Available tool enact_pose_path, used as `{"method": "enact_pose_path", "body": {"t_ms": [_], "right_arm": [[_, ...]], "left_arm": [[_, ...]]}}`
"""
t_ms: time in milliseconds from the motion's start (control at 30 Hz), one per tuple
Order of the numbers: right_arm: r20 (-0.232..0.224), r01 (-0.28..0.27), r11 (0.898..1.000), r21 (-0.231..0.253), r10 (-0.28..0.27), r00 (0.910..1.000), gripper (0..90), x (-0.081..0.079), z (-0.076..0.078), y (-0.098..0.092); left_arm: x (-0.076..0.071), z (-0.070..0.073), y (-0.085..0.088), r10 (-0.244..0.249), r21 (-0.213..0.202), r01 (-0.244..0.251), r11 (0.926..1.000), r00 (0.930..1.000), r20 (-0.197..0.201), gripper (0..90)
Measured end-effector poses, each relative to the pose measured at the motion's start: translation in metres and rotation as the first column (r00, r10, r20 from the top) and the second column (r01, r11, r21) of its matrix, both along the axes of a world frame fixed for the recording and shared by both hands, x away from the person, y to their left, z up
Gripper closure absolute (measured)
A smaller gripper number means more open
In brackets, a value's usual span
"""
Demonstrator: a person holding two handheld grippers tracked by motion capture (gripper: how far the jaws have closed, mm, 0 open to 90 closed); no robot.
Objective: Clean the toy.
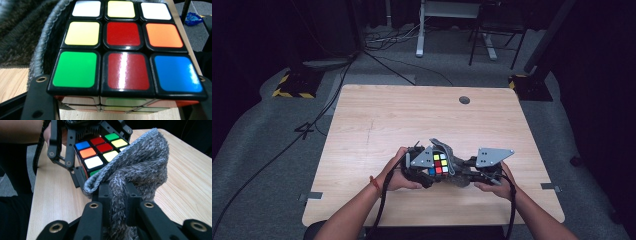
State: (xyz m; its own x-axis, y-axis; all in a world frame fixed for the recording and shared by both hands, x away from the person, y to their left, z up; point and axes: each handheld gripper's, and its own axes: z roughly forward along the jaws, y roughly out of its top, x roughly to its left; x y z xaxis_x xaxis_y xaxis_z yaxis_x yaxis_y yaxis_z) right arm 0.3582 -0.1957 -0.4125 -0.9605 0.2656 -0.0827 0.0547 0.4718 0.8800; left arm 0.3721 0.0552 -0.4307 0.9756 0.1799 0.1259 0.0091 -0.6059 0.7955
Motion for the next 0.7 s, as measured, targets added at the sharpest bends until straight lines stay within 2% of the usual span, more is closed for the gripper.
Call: {"method": "enact_pose_path", "body": {"t_ms": [167,300,333,367,400,500,533,567,633,700], "right_arm": [[-0.005,-0.008,1.0,0.02,0.008,1.0,80.1,0.0,0.0,-0.001],[-0.015,-0.027,0.999,0.043,0.028,0.9995,80.1,0.001,-0.003,0.0],[-0.014,-0.035,0.998,0.054,0.036,0.9992,80.1,0.001,-0.003,-0.001],[-0.019,-0.056,0.996,0.072,0.058,0.9982,80.1,0.0,-0.002,0.0],[-0.008,-0.066,0.996,0.067,0.067,0.9977,80.1,-0.002,-0.001,0.003],[0.004,-0.076,0.997,0.031,0.076,0.9971,80.2,-0.005,-0.003,0.013],[0.004,-0.076,0.997,0.031,0.076,0.9971,80.2,-0.005,-0.003,0.013],[0.002,-0.065,0.997,0.029,0.065,0.9979,80.2,-0.004,-0.004,0.012],[-0.004,-0.063,0.997,0.032,0.063,0.998,80.2,-0.004,-0.004,0.011],[-0.008,-0.051,0.999,0.006,0.051,0.9987,80.3,-0.003,-0.004,0.011]], "left_arm": [[0.001,-0.001,0.0,0.004,0.004,-0.004,1.0,0.9999,-0.01,29.5],[0.002,-0.002,-0.001,0.006,0.023,-0.006,0.9997,0.9999,-0.009,27.8],[0.002,-0.002,-0.003,0.01,0.038,-0.009,0.9992,0.9999,-0.011,29.5],[0.001,-0.005,-0.006,-0.01,0.066,0.01,0.9977,1.0,-0.001,29.3],[-0.001,-0.007,-0.009,-0.019,0.084,0.018,0.9963,0.9998,0.011,32.7],[-0.004,-0.015,-0.016,-0.035,0.125,0.034,0.9916,0.9994,0.004,33.5],[-0.003,-0.016,-0.016,-0.031,0.122,0.031,0.992,0.9995,0.002,33.5],[0.0,-0.016,-0.013,-0.028,0.101,0.029,0.9945,0.9994,-0.02,33.5],[0.0,-0.015,-0.013,-0.019,0.098,0.02,0.995,0.9998,-0.008,33.6],[0.001,-0.015,-0.012,-0.015,0.098,0.017,0.995,0.9998,-0.014,33.6]]}}
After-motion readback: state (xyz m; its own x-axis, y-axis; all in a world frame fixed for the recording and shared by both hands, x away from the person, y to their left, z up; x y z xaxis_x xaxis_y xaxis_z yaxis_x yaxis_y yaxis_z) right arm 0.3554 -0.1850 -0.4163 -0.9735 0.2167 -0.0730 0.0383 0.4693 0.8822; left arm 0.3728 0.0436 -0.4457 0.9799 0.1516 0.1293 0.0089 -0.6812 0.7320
